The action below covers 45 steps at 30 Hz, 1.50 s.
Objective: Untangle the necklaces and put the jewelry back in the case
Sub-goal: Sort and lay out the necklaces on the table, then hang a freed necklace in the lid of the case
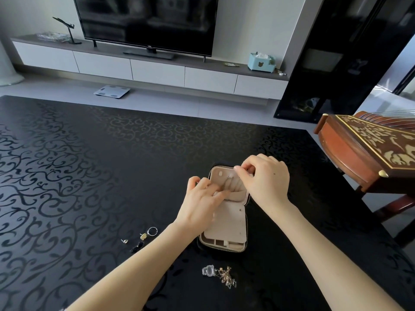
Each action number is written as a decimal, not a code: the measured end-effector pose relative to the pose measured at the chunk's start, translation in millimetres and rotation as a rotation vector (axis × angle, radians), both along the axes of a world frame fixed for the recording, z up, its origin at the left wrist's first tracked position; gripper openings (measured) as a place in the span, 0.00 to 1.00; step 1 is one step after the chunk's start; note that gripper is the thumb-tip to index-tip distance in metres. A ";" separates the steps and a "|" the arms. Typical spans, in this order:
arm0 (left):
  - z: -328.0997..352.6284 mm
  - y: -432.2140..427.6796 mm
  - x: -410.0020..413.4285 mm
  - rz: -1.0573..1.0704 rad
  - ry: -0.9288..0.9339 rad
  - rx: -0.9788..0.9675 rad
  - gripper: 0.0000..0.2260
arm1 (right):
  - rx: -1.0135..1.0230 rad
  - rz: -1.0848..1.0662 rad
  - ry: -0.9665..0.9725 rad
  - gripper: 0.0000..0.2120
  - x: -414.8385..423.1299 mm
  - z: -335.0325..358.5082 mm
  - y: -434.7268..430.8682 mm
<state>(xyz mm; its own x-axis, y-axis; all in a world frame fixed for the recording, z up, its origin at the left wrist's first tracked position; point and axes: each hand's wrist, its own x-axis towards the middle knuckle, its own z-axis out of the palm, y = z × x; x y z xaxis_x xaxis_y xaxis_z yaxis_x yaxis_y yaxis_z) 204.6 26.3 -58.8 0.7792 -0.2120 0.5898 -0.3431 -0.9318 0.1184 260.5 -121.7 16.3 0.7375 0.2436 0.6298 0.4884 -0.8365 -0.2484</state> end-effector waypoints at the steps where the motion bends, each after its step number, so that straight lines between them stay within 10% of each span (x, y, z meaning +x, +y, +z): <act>1: 0.7 1.5 -1.3 -0.012 0.008 -0.024 0.26 | 0.001 0.008 0.003 0.10 -3.6 0.9 -1.5; 15: 37.7 92.6 -133.5 0.355 0.319 -0.290 0.15 | 0.076 0.233 0.274 0.10 -124.7 -13.5 23.9; 23: 30.2 131.2 -205.5 0.521 0.759 -0.206 0.05 | -0.037 0.391 0.650 0.06 -188.3 -38.3 70.3; 31: 12.3 100.7 -199.1 0.462 0.802 -0.158 0.06 | -0.131 0.206 0.751 0.18 -216.0 -70.3 119.4; 40: 13.7 94.6 -196.2 0.432 0.815 0.154 0.13 | -0.124 0.211 0.801 0.09 -219.9 -73.6 134.7; 45: 28.4 99.6 -194.7 0.430 0.791 -0.673 0.04 | 0.451 0.325 1.042 0.01 -205.0 -31.9 97.8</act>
<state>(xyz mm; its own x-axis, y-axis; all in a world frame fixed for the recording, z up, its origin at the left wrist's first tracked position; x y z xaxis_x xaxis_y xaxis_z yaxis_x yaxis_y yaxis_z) 9.9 126.0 -30.4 0.9168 0.3396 -0.2100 0.3859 -0.6189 0.6841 55.5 -23.9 -15.6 0.8910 0.4243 -0.1618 0.0493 -0.4446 -0.8944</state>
